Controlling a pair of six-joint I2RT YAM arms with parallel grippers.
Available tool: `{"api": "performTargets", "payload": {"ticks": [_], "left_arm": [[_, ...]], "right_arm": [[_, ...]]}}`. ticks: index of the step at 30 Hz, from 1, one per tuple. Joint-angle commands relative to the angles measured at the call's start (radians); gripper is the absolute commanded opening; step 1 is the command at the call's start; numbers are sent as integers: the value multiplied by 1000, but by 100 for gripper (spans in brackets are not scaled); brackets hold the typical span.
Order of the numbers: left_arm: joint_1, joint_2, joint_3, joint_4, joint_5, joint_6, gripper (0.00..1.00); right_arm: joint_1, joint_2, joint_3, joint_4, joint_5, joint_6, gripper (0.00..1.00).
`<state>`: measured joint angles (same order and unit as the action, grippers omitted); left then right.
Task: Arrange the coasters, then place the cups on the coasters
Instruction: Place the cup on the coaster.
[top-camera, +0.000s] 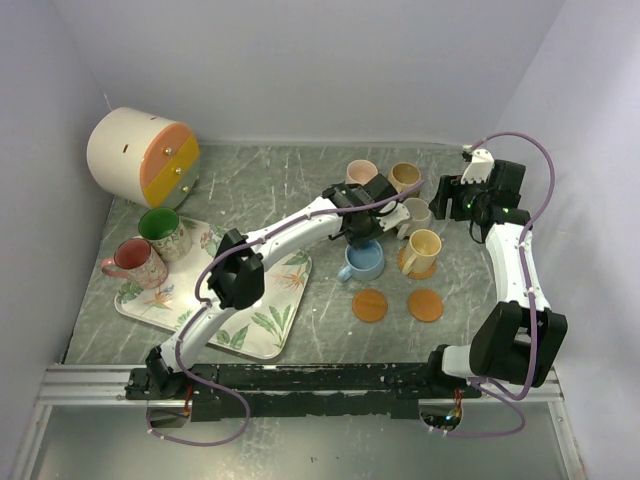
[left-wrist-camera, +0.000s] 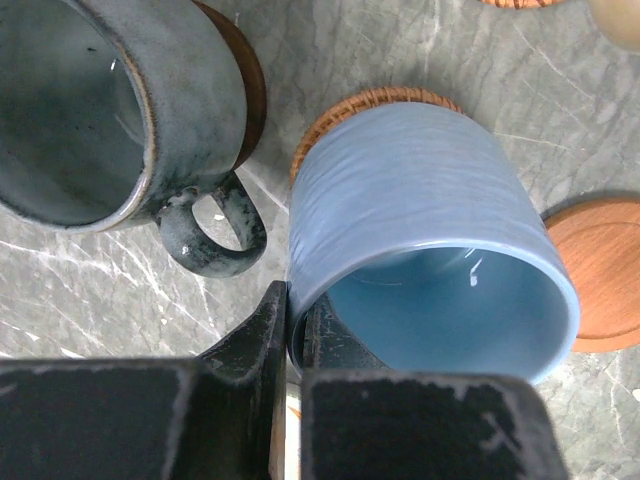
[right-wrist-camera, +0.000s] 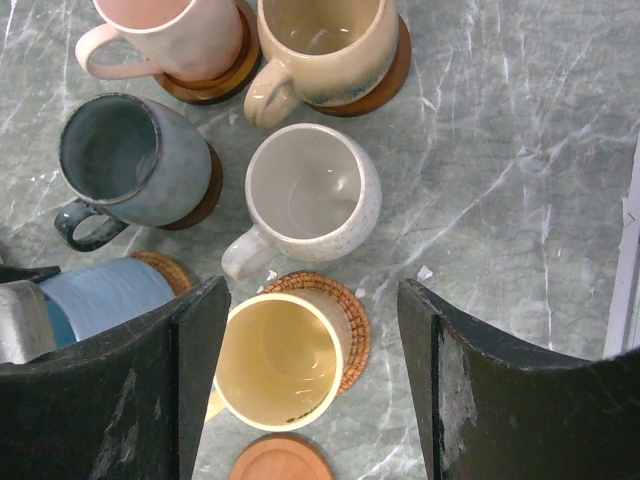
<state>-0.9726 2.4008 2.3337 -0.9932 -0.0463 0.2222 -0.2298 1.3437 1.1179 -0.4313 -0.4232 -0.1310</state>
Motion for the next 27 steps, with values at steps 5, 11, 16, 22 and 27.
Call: {"api": "performTargets", "payload": {"ticks": [5, 11, 16, 22, 27], "left_arm": [[-7, 24, 76, 10, -13, 11, 10], [-7, 29, 77, 20, -11, 12, 19], [-7, 40, 86, 24, -6, 14, 24], [-8, 39, 89, 35, -7, 9, 28], [-8, 37, 108, 38, 1, 3, 31]], "right_arm": [[-13, -7, -10, 10, -17, 3, 68], [-13, -5, -10, 10, -19, 4, 68], [-13, -6, -10, 11, -17, 2, 68], [-13, -7, -10, 10, -15, 2, 68], [-12, -8, -10, 8, -15, 1, 68]]}}
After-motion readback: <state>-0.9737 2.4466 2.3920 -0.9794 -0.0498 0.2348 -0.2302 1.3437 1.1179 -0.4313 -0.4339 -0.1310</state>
